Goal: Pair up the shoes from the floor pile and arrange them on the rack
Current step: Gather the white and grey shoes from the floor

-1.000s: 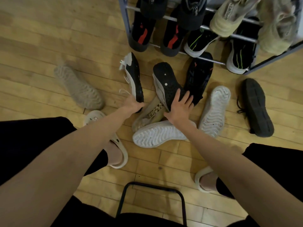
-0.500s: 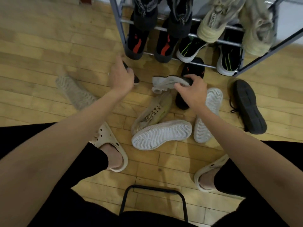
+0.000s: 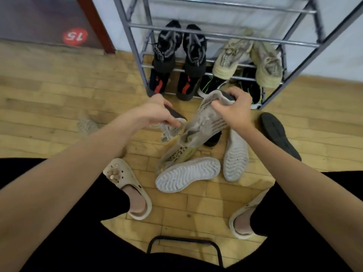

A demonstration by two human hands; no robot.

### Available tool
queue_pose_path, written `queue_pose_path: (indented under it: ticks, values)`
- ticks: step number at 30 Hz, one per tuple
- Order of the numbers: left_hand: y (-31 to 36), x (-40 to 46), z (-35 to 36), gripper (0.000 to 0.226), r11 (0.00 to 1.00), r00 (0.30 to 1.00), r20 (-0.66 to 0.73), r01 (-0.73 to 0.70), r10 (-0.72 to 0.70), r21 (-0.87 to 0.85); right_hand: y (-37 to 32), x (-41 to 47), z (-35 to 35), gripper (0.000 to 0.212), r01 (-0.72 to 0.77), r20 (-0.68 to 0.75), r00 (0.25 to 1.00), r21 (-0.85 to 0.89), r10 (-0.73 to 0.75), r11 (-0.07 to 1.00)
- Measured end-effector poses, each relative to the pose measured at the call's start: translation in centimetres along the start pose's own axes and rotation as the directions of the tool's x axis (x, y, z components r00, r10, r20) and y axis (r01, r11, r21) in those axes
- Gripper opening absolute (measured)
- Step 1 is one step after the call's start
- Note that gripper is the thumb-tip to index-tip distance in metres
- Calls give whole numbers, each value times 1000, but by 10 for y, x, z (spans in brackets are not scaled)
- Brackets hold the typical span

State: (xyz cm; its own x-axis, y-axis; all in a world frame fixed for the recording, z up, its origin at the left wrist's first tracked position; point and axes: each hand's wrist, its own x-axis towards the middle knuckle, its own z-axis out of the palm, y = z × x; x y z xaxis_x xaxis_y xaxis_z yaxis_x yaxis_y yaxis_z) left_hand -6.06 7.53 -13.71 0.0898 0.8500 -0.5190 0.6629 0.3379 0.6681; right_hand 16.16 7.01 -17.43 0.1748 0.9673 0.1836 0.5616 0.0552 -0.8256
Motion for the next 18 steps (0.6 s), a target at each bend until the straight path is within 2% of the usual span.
queue_pose_path:
  ticks: [2,5,8,13,15,18]
  values:
    - [4,-5,-2,73,986,997,-28,-70,75,150,2,1,-7,22,-14,70,997,17,13,1000]
    - [8,-8,-4,69,958,979,16,-203,204,202,13,1,-11,28,-6,233,972,-19,10,1000]
    - [8,-4,-2,67,932,966,36,-258,257,257,28,0,-4,32,-30,415,908,-88,64,996]
    - [-15,29,10,63,963,985,-68,-140,160,231,58,-3,15,30,-32,589,796,-184,136,982]
    - [-27,46,18,64,971,991,-103,-61,87,233,74,-2,26,21,-40,586,790,-246,181,968]
    - [-42,74,33,68,965,995,-98,54,-29,257,94,1,43,34,-84,518,820,-312,244,946]
